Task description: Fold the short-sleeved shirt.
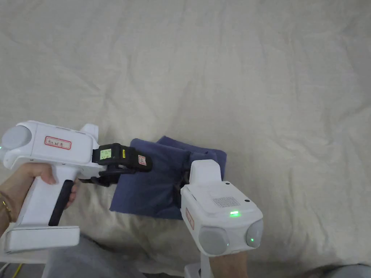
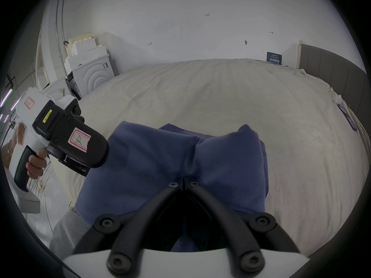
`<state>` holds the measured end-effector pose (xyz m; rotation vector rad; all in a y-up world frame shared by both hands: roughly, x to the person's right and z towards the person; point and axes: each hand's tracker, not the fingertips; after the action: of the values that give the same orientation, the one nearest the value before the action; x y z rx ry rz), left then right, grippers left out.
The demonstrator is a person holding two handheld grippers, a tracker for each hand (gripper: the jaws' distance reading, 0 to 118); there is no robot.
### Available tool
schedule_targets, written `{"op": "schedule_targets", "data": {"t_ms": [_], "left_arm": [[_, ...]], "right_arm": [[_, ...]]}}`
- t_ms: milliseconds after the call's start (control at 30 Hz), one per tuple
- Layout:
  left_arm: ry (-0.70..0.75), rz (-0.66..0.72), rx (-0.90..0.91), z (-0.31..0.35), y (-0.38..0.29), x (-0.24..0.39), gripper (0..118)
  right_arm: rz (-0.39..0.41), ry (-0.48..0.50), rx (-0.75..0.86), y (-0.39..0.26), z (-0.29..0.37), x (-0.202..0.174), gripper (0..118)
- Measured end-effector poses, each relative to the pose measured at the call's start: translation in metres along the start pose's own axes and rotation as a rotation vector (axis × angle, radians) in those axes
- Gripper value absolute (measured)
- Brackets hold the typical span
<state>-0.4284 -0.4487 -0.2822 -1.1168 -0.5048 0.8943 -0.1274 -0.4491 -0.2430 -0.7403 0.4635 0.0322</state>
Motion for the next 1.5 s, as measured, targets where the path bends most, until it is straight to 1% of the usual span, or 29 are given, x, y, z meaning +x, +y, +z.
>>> {"op": "schedule_targets", "data": {"t_ms": [33, 67, 133, 167, 200, 267, 300, 400, 467, 533, 567, 633, 700, 767, 867, 933, 1000, 1133, 1200, 1267, 1300, 1367, 1400, 1433, 1467, 1500], "left_arm": [[-0.032, 0.028, -0.006, -0.002, -0.001, -0.002, 89], [-0.049, 0.05, -0.026, -0.007, -0.001, -0.004, 83], [-0.001, 0.032, -0.046, -0.018, -0.002, -0.002, 59], [0.04, 0.004, -0.054, -0.022, -0.003, -0.001, 41], [0.078, -0.004, -0.05, -0.025, -0.004, -0.001, 28], [0.054, 0.018, -0.046, -0.026, -0.004, 0.002, 23], [0.07, 0.017, -0.04, -0.025, -0.005, 0.005, 21], [0.175, 0.014, -0.06, -0.026, -0.003, 0.023, 18], [0.239, 0.023, -0.06, -0.025, 0.001, 0.038, 17], [0.273, -0.066, -0.063, -0.02, 0.001, 0.056, 17], [0.269, -0.075, -0.064, -0.015, 0.002, 0.062, 17], [0.273, -0.082, -0.05, -0.001, 0.006, 0.072, 17], [0.326, -0.117, -0.03, 0.018, 0.01, 0.079, 17], [0.393, -0.135, -0.014, 0.039, 0.015, 0.082, 17], [0.496, -0.131, 0.013, 0.08, 0.024, 0.076, 17], [0.582, -0.114, 0.039, 0.109, 0.031, 0.066, 17], [0.683, -0.087, 0.063, 0.137, 0.041, 0.054, 17], [0.88, -0.041, 0.1, 0.185, 0.064, 0.026, 17], [1.011, -0.026, 0.12, 0.202, 0.076, 0.012, 17], [1.115, -0.033, 0.131, 0.216, 0.088, -0.002, 17], [1.169, -0.023, 0.14, 0.222, 0.094, -0.009, 17], [1.255, -0.002, 0.188, 0.23, 0.101, -0.024, 17], [1.321, 0.012, 0.213, 0.231, 0.103, -0.032, 18], [1.386, 0.017, 0.218, 0.229, 0.104, -0.039, 22], [1.445, 0.007, 0.223, 0.226, 0.103, -0.047, 33], [1.502, -0.013, 0.227, 0.224, 0.099, -0.049, 57]], "right_arm": [[-0.002, 0.001, 0.0, 0.0, 0.0, 0.0, 0], [-0.005, 0.002, 0.0, 0.0, 0.0, 0.0, 0], [-0.009, 0.004, 0.0, 0.0, 0.0, 0.001, 0], [-0.011, 0.006, -0.001, 0.0, 0.0, 0.001, 0], [-0.012, 0.005, -0.002, 0.0, 0.0, 0.001, 0], [-0.014, 0.005, -0.005, 0.001, -0.001, 0.002, 0], [-0.014, 0.007, -0.006, 0.001, -0.001, 0.003, 0], [0.0, 0.012, -0.019, 0.006, -0.002, 0.003, 0], [0.005, 0.023, -0.04, 0.016, 0.003, 0.005, 0], [-0.014, 0.058, 0.01, 0.032, 0.02, 0.008, 0], [0.0, 0.072, 0.063, 0.043, 0.033, 0.01, 0], [0.059, 0.084, 0.165, 0.07, 0.063, 0.014, 0], [0.103, 0.083, 0.276, 0.098, 0.092, 0.024, 0], [0.13, 0.053, 0.36, 0.122, 0.116, 0.037, 0], [0.146, -0.002, 0.45, 0.151, 0.144, 0.061, 0], [0.157, -0.054, 0.476, 0.164, 0.156, 0.076, 0], [0.171, -0.126, 0.484, 0.172, 0.163, 0.092, 0], [0.136, -0.205, 0.47, 0.174, 0.167, 0.115, 0], [0.102, -0.257, 0.457, 0.172, 0.162, 0.131, 0], [0.06, -0.273, 0.433, 0.168, 0.159, 0.141, 0], [0.042, -0.281, 0.425, 0.165, 0.154, 0.155, 0], [0.026, -0.294, 0.412, 0.161, 0.151, 0.162, 0], [0.021, -0.3, 0.409, 0.159, 0.149, 0.165, 0], [0.017, -0.307, 0.407, 0.156, 0.149, 0.157, 0], [0.004, -0.317, 0.403, 0.154, 0.147, 0.157, 0], [-0.015, -0.32, 0.396, 0.153, 0.146, 0.16, 0]]}}
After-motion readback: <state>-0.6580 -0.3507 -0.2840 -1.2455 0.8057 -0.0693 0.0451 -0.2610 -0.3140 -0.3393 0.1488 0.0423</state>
